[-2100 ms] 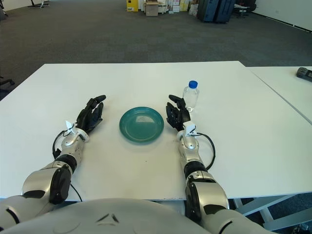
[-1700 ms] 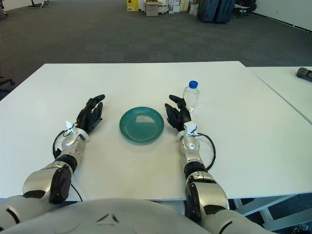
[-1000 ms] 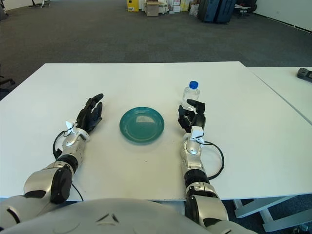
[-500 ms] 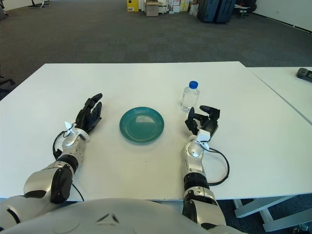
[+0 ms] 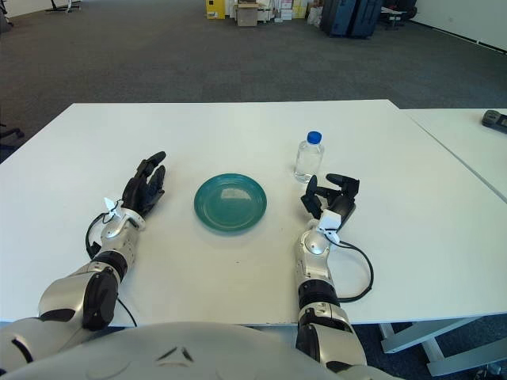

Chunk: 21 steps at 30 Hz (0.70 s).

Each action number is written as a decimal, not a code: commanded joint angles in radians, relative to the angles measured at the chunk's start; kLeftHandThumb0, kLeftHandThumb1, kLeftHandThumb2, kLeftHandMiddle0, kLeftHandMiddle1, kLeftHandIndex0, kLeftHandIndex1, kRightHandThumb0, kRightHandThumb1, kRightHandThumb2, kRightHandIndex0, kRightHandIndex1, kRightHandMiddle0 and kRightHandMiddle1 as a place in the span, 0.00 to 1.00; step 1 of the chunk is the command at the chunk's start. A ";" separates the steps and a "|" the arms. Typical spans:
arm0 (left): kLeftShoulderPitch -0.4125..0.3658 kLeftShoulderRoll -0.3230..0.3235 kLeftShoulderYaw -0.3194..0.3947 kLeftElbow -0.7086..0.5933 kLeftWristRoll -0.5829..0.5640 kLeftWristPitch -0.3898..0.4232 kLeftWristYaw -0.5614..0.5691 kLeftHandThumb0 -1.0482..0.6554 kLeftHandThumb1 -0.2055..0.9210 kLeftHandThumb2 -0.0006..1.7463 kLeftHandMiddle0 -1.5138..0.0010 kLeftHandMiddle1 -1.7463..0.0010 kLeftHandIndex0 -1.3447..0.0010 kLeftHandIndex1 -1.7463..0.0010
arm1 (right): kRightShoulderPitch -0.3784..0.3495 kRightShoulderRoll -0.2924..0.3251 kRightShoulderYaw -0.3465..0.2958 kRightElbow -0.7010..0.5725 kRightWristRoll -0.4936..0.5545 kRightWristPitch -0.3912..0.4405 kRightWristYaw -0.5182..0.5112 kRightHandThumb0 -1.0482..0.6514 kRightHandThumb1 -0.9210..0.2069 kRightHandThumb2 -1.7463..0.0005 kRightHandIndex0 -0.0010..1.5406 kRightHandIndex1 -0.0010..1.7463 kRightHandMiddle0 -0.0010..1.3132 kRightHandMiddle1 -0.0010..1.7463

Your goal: Put the bottle into the plate.

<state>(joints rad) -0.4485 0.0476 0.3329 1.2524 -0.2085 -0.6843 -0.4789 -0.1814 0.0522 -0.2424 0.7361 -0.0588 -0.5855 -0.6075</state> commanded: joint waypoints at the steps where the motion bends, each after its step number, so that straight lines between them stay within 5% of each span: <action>1: -0.004 -0.008 0.008 0.010 -0.015 0.033 -0.020 0.20 1.00 0.35 0.70 0.99 1.00 0.57 | -0.006 0.006 -0.003 0.084 0.011 0.058 0.008 0.61 0.11 0.65 0.25 0.89 0.19 0.93; 3: -0.004 -0.008 0.010 0.009 -0.019 0.036 -0.025 0.21 1.00 0.35 0.71 1.00 1.00 0.57 | -0.042 -0.013 -0.003 0.131 0.011 0.072 0.020 0.56 0.10 0.69 0.20 0.86 0.14 0.89; 8: -0.003 -0.010 0.014 0.007 -0.028 0.036 -0.034 0.22 1.00 0.37 0.71 1.00 1.00 0.58 | -0.138 -0.064 0.000 0.291 0.009 0.080 0.059 0.32 0.20 0.69 0.16 0.62 0.02 0.63; 21: 0.002 -0.011 0.013 0.001 -0.021 0.032 -0.032 0.22 1.00 0.39 0.72 1.00 1.00 0.58 | -0.276 -0.111 0.000 0.472 0.017 0.096 0.091 0.22 0.14 0.83 0.17 0.20 0.00 0.30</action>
<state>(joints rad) -0.4532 0.0372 0.3472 1.2504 -0.2267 -0.6678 -0.5105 -0.4529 -0.0698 -0.2395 1.1528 -0.0610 -0.5497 -0.5313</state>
